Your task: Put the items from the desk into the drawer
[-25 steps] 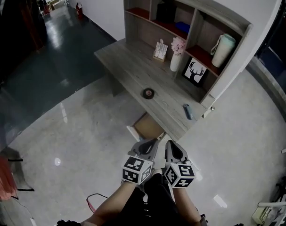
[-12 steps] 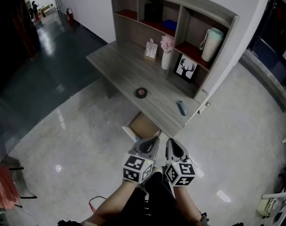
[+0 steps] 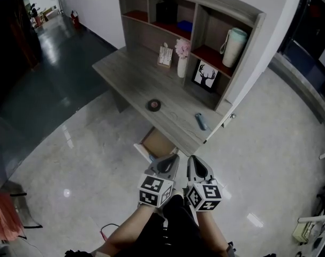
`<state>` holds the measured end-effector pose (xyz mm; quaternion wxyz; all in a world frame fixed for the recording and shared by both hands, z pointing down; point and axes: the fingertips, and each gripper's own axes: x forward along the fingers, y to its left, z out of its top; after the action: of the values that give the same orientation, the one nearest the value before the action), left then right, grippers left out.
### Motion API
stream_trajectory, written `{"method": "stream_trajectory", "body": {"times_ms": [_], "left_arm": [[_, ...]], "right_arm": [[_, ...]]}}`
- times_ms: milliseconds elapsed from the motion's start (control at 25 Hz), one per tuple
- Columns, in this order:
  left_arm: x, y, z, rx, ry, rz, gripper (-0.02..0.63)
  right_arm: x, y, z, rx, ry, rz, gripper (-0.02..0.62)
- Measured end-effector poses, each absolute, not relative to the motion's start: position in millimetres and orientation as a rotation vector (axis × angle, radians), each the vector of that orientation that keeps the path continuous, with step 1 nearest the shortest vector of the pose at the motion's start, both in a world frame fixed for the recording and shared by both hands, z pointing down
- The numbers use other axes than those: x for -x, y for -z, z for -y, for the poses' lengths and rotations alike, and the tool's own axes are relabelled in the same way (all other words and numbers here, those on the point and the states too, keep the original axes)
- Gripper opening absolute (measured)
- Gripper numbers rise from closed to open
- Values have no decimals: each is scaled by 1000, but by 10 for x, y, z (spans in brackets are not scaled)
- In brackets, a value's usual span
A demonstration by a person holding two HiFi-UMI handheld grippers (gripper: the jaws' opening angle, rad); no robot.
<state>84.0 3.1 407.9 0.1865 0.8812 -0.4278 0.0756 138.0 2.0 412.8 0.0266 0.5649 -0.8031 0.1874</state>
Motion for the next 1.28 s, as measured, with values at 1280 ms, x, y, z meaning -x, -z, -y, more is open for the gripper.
{"method": "stream_trajectory", "body": {"times_ms": [1280], "left_arm": [[-1433, -4577, 1101, -2424, -278, 1143, 9]], "right_arm": [[-1956, -4583, 1194, -1656, -582, 2357, 31]]}}
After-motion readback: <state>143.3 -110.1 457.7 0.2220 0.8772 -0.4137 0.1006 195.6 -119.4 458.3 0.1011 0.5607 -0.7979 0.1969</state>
